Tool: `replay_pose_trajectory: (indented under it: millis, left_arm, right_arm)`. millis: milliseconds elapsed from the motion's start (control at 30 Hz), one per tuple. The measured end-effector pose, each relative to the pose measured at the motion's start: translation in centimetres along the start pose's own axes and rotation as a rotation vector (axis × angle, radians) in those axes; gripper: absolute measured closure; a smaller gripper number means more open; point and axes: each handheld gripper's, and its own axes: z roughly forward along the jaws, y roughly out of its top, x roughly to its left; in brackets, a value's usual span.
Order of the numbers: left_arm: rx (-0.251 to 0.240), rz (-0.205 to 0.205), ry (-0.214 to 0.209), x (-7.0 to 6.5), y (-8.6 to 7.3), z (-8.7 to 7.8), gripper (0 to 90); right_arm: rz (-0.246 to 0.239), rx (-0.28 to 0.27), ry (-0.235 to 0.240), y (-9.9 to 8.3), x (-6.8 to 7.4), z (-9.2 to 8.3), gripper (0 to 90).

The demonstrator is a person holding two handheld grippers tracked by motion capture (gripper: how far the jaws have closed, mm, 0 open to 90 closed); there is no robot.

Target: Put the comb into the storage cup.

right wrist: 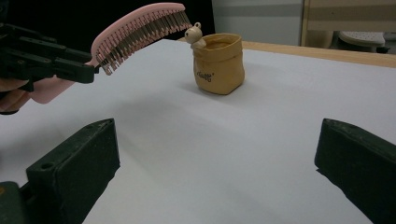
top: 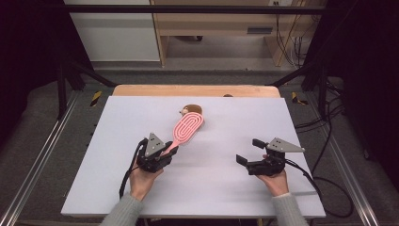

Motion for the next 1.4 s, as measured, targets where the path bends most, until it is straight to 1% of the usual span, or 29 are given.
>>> replay_pose_trajectory:
  millis: [100,300,533,733,800,867,933,1033,1133,1267,1400]
  left_arm:
    - [0.001,0.004,0.0,-0.1,0.0,0.0,69.2]
    - [-0.002,0.006,0.004,-0.4,0.1,0.0,69.1]
    - [-0.008,0.004,0.011,-0.8,0.3,-0.1,69.2]
    - [-0.029,0.01,0.021,-1.0,0.9,-0.4,69.1]
    - [-0.034,0.012,0.023,-1.0,1.2,-0.5,69.2]
    - [-0.044,0.004,0.022,-1.1,1.3,-0.4,69.2]
    - [-0.049,0.003,0.02,-1.3,1.5,-0.3,69.1]
    - [-0.052,0.015,0.027,-1.8,1.6,-0.1,69.2]
    - [-0.059,0.007,0.018,-2.3,1.5,0.2,69.2]
    - [-0.066,0.012,0.026,-2.9,1.2,0.6,69.1]
    - [-0.079,-0.003,0.021,-3.3,0.9,0.8,69.2]
  right_arm:
    - [0.001,-0.004,0.002,0.1,0.2,0.2,0.4]
    - [0.019,-0.023,0.006,0.4,0.5,0.3,0.3]
    - [0.021,-0.013,0.008,0.7,0.9,0.9,0.3]
    - [0.028,-0.019,0.016,1.2,1.3,1.6,0.3]
    - [0.028,-0.011,0.015,1.3,1.4,1.8,0.3]
    - [0.029,-0.012,0.018,1.4,1.6,2.0,0.4]
    - [0.031,-0.016,0.02,1.6,1.7,2.1,0.4]
    - [0.031,-0.019,0.019,1.9,1.9,2.2,0.3]
    - [0.035,-0.022,0.019,2.1,2.0,2.3,0.3]
    - [0.047,-0.026,0.019,2.4,2.2,2.6,0.3]
    - [0.062,-0.027,0.022,2.6,2.4,3.0,0.4]
